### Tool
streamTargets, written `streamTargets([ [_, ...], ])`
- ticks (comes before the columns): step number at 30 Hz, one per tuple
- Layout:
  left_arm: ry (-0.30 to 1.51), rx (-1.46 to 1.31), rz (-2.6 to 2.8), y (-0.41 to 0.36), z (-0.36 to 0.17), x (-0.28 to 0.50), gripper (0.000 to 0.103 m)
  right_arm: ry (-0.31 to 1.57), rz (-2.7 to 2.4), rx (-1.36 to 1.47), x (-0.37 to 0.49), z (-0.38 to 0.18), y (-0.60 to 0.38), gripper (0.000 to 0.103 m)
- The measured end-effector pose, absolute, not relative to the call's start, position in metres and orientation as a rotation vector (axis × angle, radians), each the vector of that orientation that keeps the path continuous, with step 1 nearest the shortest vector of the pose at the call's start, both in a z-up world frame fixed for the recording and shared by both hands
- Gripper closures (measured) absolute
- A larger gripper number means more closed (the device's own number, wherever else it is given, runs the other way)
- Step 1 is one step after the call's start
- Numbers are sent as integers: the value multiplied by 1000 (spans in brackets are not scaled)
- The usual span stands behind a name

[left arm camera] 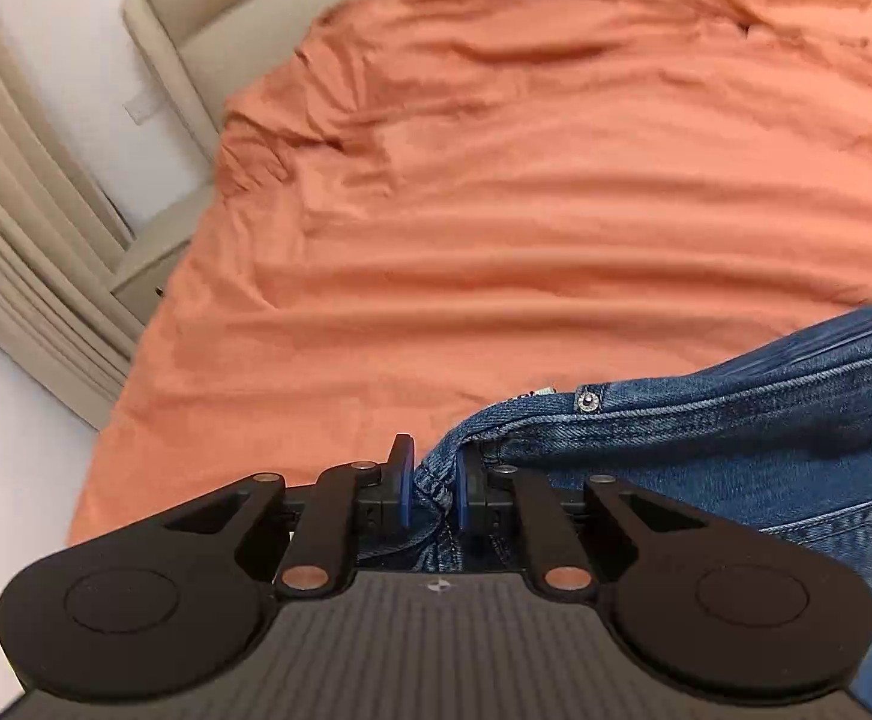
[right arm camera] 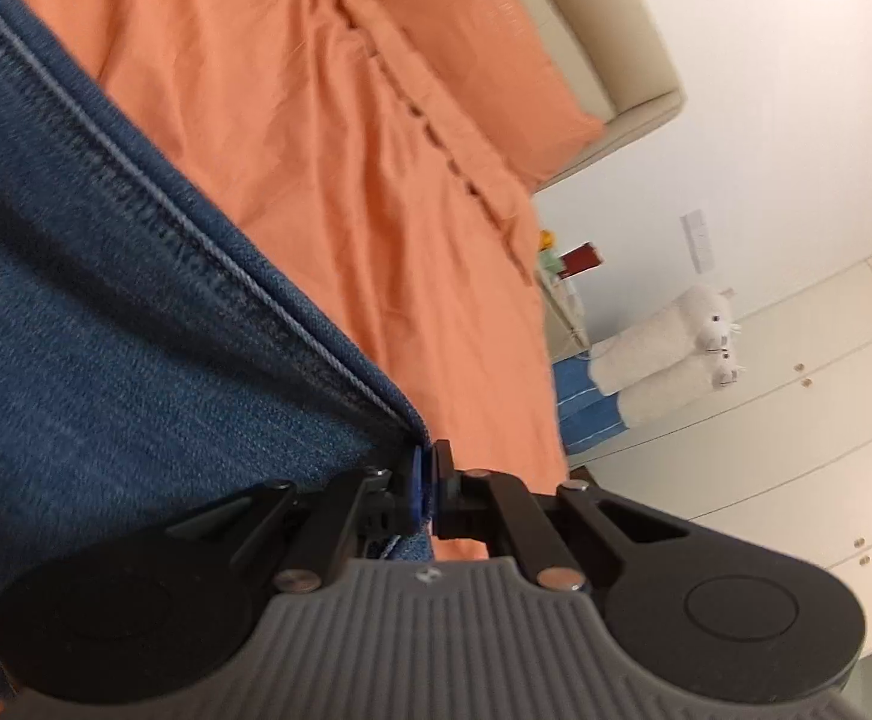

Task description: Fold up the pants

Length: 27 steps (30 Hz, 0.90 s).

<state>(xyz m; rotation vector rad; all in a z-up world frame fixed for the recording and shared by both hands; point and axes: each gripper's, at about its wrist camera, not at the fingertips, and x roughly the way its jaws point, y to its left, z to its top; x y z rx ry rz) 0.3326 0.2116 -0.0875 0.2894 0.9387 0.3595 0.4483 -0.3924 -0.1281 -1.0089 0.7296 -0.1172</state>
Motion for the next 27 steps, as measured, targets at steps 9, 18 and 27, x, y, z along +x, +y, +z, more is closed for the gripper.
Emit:
streamTargets([
  [9,1024,359,344,211,-152,374,87,856,-59,-1078,507,-209,-380,103],
  [18,849,319,406,198,-118,349,87,791,-125,-1081,487,-202,-381,103],
  [27,909,363,382,202,-137,368,80,837,-285,-874,491,-170,-413,103],
])
